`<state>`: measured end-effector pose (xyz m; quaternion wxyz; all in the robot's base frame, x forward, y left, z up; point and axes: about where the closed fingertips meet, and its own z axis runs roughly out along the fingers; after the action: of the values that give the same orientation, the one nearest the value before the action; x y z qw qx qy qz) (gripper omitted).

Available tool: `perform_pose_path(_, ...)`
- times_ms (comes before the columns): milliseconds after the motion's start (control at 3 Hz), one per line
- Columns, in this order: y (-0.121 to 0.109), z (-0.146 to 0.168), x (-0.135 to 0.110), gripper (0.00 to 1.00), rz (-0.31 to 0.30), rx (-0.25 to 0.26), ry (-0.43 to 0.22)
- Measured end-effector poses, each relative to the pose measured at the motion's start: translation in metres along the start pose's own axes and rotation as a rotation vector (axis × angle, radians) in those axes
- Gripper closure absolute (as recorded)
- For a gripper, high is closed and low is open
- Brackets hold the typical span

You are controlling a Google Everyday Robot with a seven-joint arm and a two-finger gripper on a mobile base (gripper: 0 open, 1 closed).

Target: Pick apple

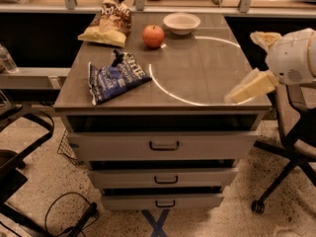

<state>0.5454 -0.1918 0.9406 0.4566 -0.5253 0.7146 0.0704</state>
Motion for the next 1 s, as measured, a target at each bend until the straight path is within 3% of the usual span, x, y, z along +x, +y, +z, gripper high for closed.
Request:
perform_pose_path(333, -0.040, 0.016, -0.028, 0.00, -0.034, 0.133, -0.217)
perform_pose_path(667, -0.054, 0.024, -0.046, 0.00, -0.081, 0.203, -0.261)
perform_pose_path(1000, -0.054, 0.024, -0.046, 0.00, -0.081, 0.203, -0.261)
